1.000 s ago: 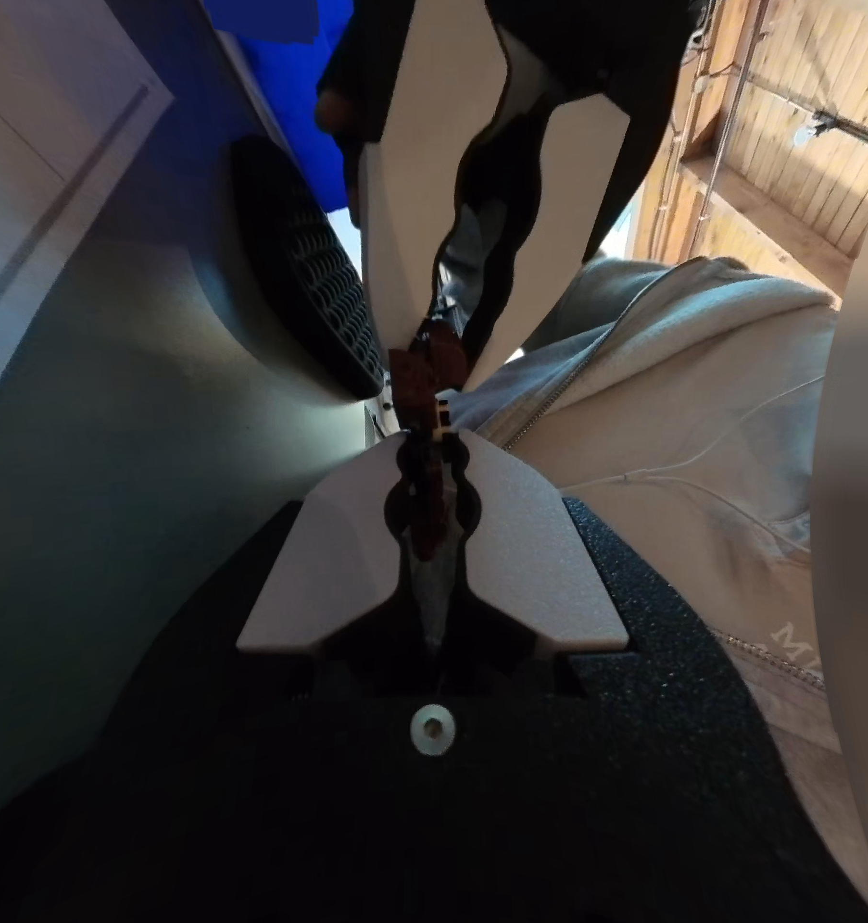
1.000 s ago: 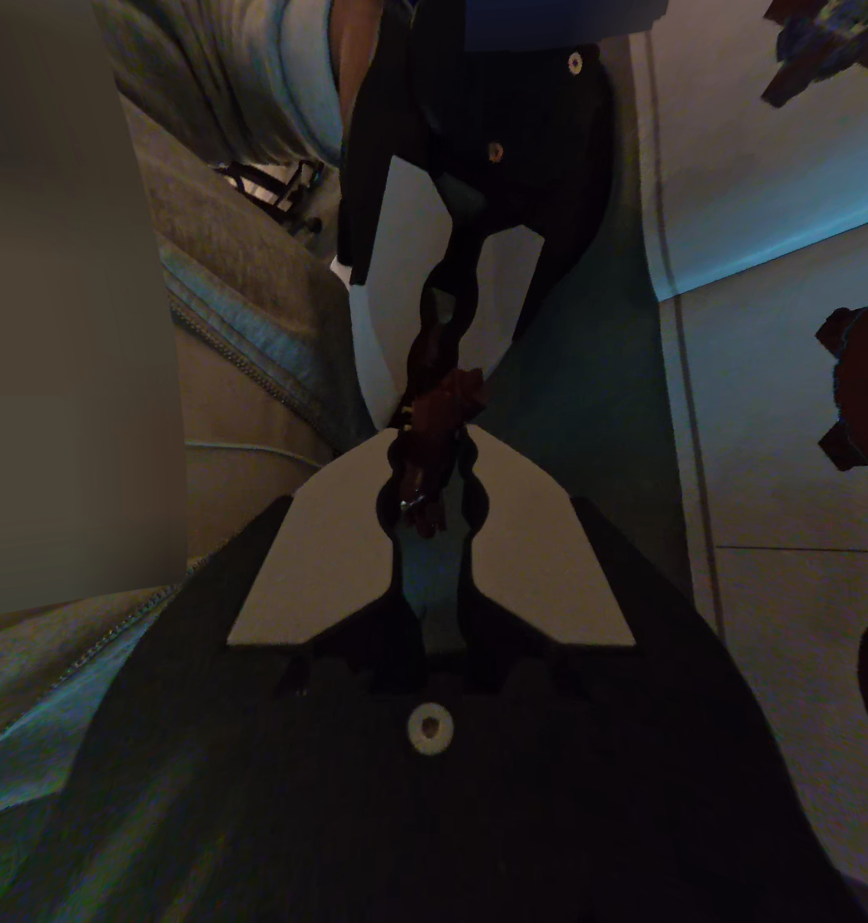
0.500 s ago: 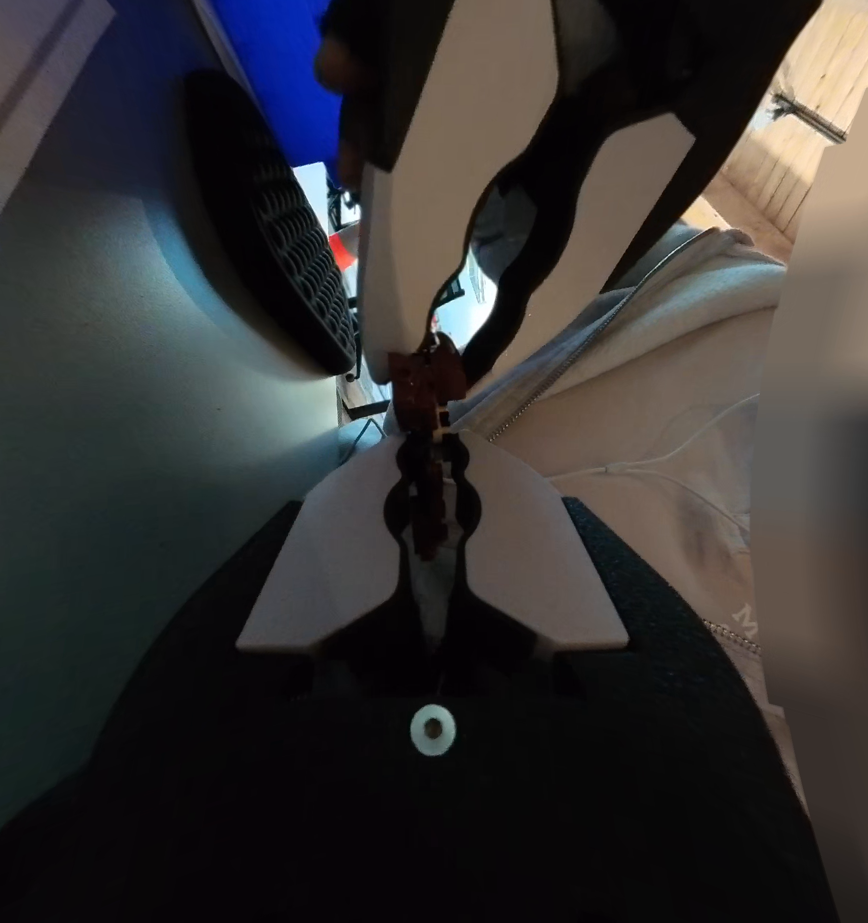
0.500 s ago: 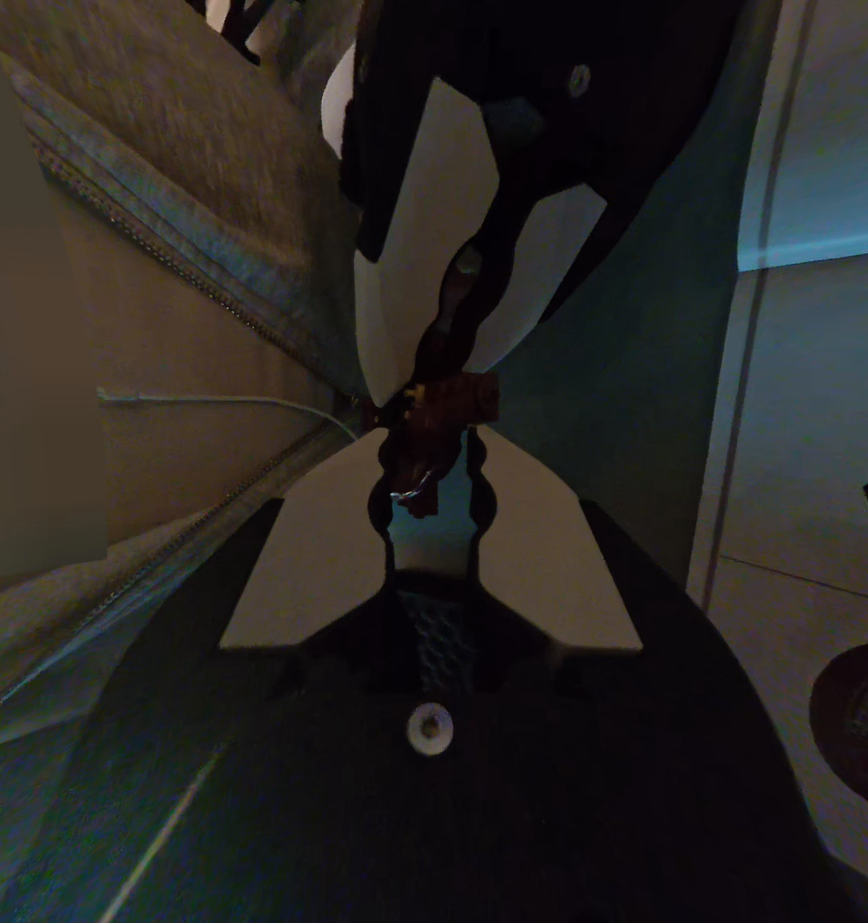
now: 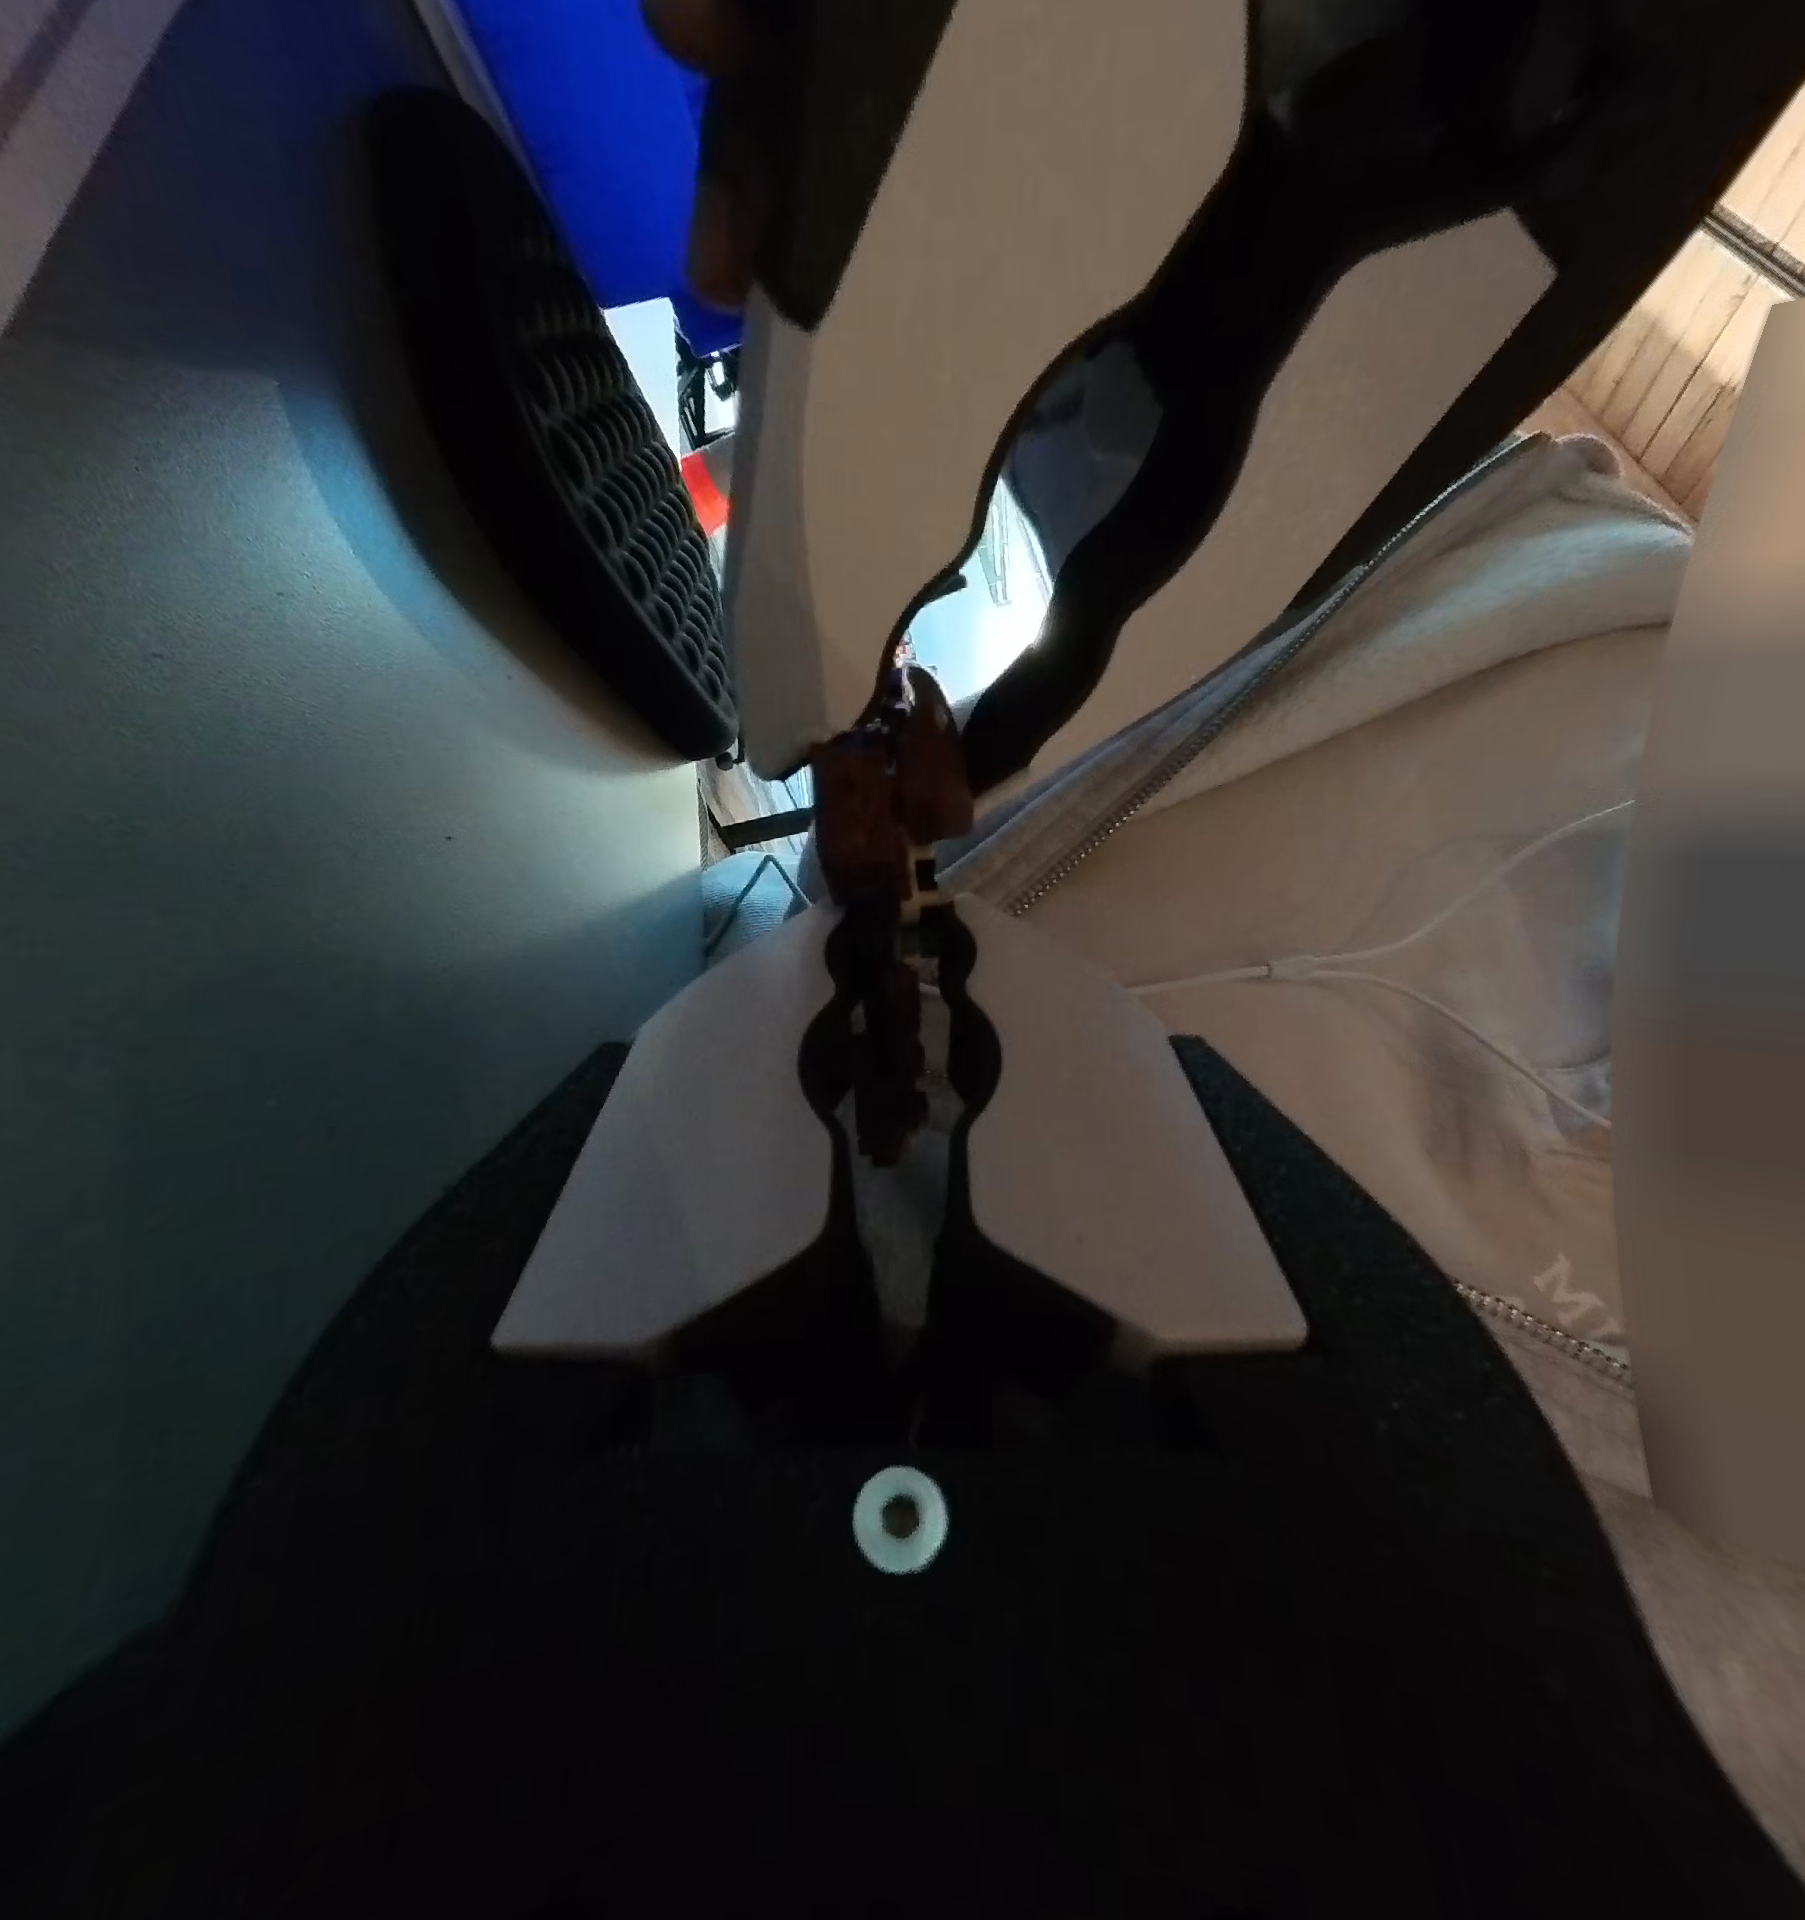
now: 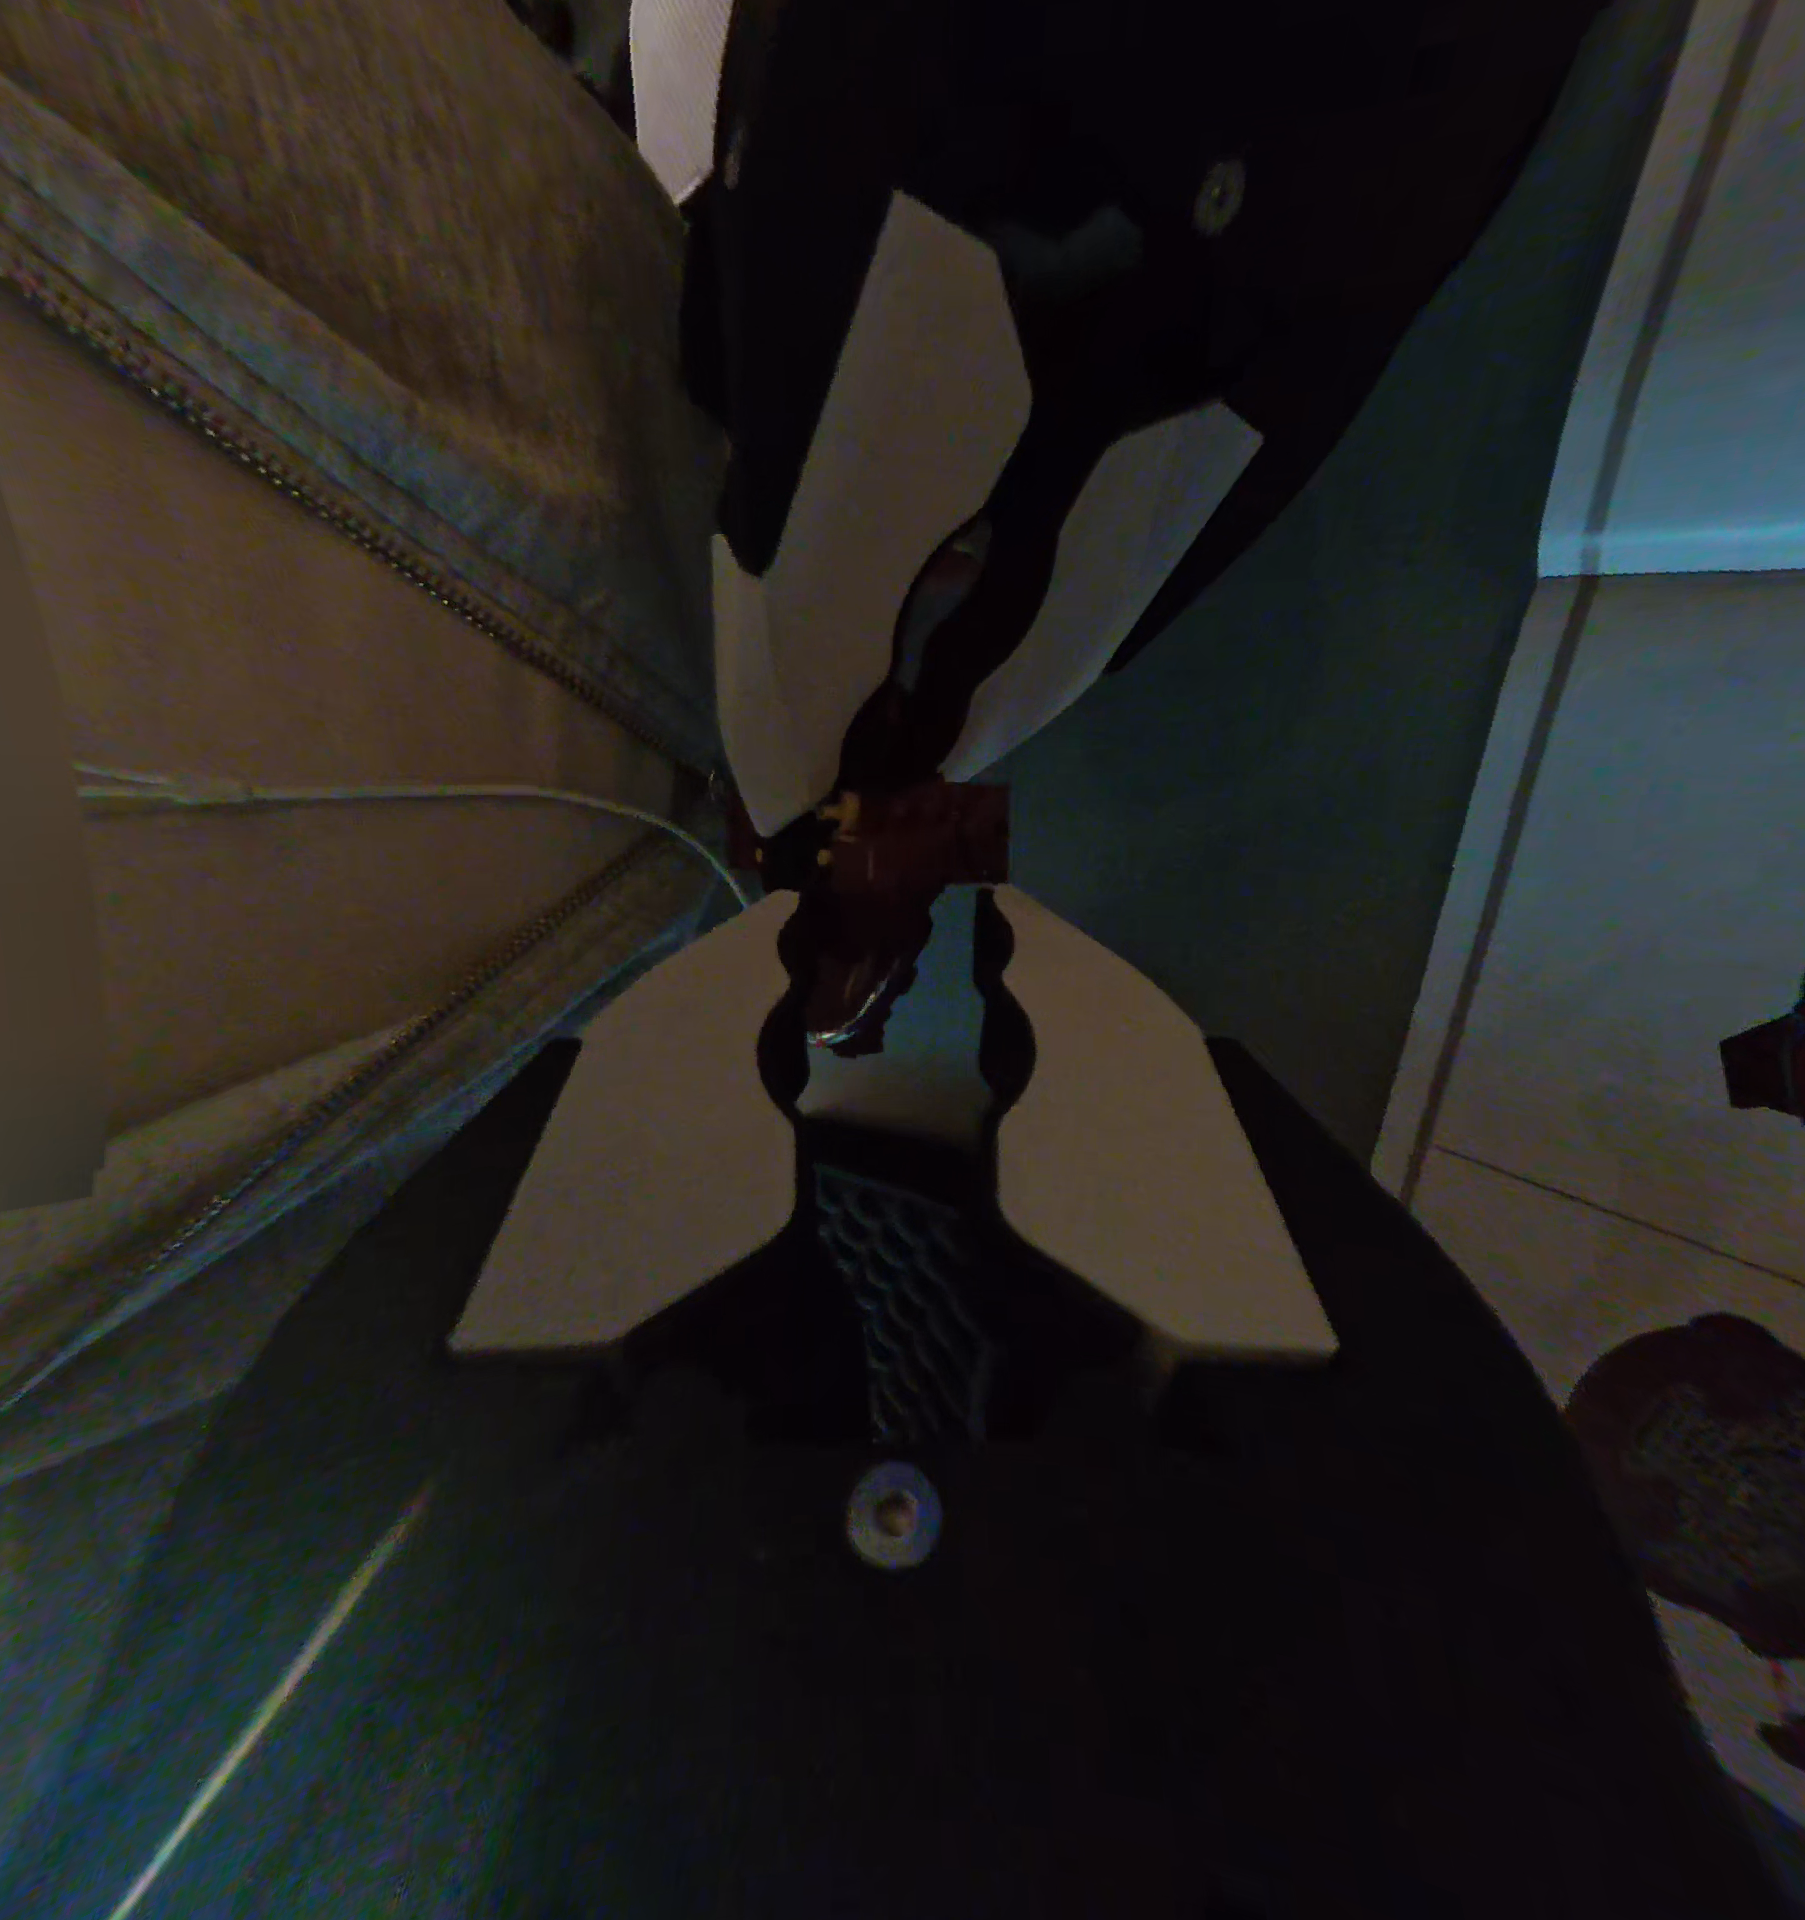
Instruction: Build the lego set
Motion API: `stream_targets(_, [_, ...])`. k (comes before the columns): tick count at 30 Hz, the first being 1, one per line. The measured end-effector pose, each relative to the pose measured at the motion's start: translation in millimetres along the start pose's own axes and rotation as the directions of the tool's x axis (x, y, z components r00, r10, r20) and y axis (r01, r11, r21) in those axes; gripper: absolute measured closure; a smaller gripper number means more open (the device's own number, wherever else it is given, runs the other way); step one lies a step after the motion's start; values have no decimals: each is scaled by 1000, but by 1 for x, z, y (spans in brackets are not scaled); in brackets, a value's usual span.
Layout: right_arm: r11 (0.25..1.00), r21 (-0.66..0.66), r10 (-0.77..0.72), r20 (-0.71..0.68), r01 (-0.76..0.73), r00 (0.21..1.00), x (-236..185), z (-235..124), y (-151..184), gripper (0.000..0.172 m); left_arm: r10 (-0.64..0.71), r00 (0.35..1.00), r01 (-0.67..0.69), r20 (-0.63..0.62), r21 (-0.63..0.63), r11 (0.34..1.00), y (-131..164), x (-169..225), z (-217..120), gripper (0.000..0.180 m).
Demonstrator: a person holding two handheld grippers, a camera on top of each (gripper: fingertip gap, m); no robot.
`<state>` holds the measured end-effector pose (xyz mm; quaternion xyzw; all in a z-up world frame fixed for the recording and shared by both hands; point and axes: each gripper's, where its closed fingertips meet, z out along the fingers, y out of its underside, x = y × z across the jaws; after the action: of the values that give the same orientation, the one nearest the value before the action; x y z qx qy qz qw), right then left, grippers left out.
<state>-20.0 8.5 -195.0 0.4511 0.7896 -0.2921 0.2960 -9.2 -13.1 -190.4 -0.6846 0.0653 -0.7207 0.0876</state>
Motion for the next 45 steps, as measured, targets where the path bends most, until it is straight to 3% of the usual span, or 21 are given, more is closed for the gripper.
stream_targets(7, [1000,9,22,38,-23,999,0,3,1,144,21,1000,-22,22,4,1000,0,-2,1,167])
stream_targets(16, [995,37,80,219,-90,973,-10,9,2,151,126,988,-123,88,-37,992,5,-4,2,168])
stream_targets(20, [992,26,109,307,-123,946,-16,15,3,155,223,962,-206,159,-112,972,9,-7,3,167])
stream_targets(26, [991,66,93,304,-118,948,-13,16,2,156,245,947,-219,209,-140,966,10,-11,1,167])
stream_targets(36, [991,89,61,355,-99,933,-19,21,4,157,256,956,-229,145,-181,956,17,-7,5,166])
stream_targets(40, [986,140,42,335,-94,941,-19,15,-3,157,247,965,-236,92,-118,965,14,4,-1,154])
stream_targets(45, [990,126,22,263,-57,965,-16,11,-8,157,246,946,-261,211,45,964,-10,-2,-16,146])
